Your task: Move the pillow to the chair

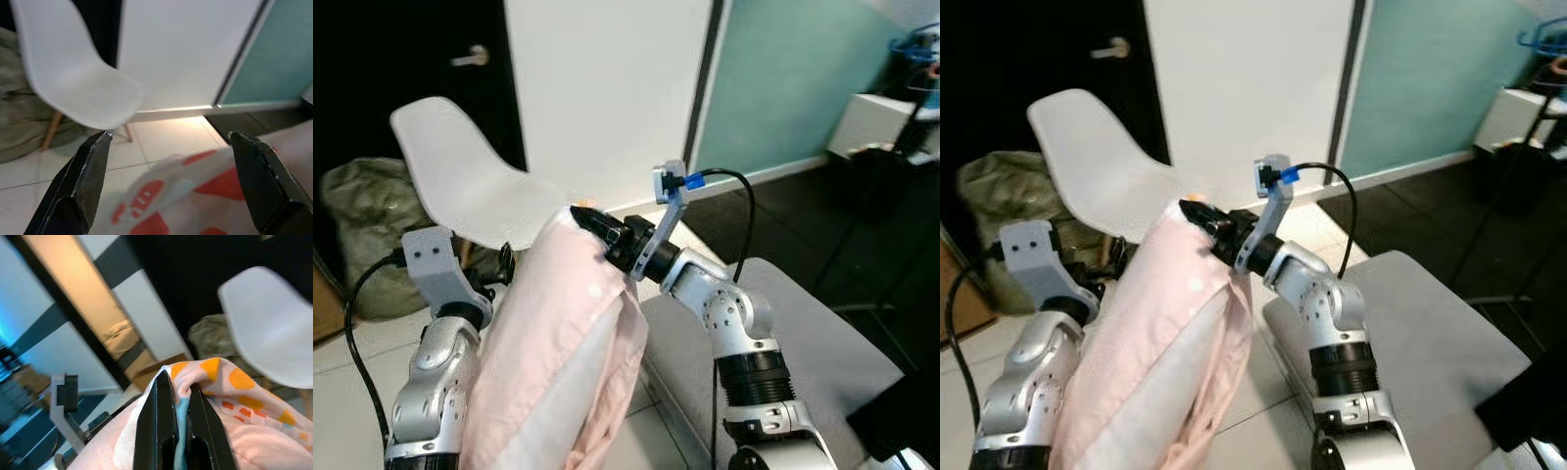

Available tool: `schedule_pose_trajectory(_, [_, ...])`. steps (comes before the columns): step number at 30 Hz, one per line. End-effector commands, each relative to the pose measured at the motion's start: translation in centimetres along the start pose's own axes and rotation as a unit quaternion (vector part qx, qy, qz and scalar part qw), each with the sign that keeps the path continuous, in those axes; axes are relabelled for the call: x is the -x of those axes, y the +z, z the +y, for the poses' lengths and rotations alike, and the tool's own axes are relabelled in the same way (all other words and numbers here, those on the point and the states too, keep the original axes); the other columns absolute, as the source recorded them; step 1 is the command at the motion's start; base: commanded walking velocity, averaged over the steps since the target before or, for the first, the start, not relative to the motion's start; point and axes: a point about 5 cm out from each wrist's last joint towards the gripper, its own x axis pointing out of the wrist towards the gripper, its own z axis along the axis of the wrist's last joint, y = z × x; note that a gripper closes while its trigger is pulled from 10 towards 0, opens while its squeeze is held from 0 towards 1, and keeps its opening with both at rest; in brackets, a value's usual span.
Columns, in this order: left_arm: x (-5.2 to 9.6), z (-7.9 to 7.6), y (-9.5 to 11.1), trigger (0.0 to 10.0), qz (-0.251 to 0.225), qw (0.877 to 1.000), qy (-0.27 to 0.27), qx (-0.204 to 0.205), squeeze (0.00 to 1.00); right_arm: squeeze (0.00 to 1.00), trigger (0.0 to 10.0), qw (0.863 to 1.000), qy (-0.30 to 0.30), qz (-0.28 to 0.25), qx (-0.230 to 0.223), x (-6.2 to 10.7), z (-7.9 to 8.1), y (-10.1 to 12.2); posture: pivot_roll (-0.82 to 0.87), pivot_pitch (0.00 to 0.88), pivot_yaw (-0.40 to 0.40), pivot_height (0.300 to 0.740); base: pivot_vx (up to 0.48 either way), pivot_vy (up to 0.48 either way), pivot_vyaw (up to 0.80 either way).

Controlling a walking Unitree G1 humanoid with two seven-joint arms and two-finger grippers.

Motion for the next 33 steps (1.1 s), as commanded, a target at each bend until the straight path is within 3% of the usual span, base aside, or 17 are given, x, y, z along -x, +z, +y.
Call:
schedule_pose_trajectory(1, [-0.2, -0.4, 0.2, 10.0, 0.0, 1.0, -0.01, -0.002, 0.0, 0.0, 10.0, 0.998, 0.016, -0.052, 0.029, -0.2, 0.7, 2.3, -0.18, 0.0, -0.045, 0.74, 0.48, 0.0, 0.0])
schedule_pose_trajectory(20, [-0.5, -1.7, 0.1, 10.0, 0.003, 0.999, -0.038, -0.001, 0.0, 0.0, 10.0, 0.998, 0.017, -0.062, 0.026, -0.3, 0.7, 2.7, -0.18, 0.0, -0.029, 0.74, 0.48, 0.0, 0.0])
schedule_pose_trajectory(33, [-1.0, -1.5, 2.0, 10.0, -0.023, 0.999, -0.04, -0.006, 0.0, 0.0, 10.0, 0.996, -0.009, -0.075, 0.05, -0.4, 0.2, 3.0, -0.17, 0.0, -0.025, 0.74, 0.48, 0.0, 0.0])
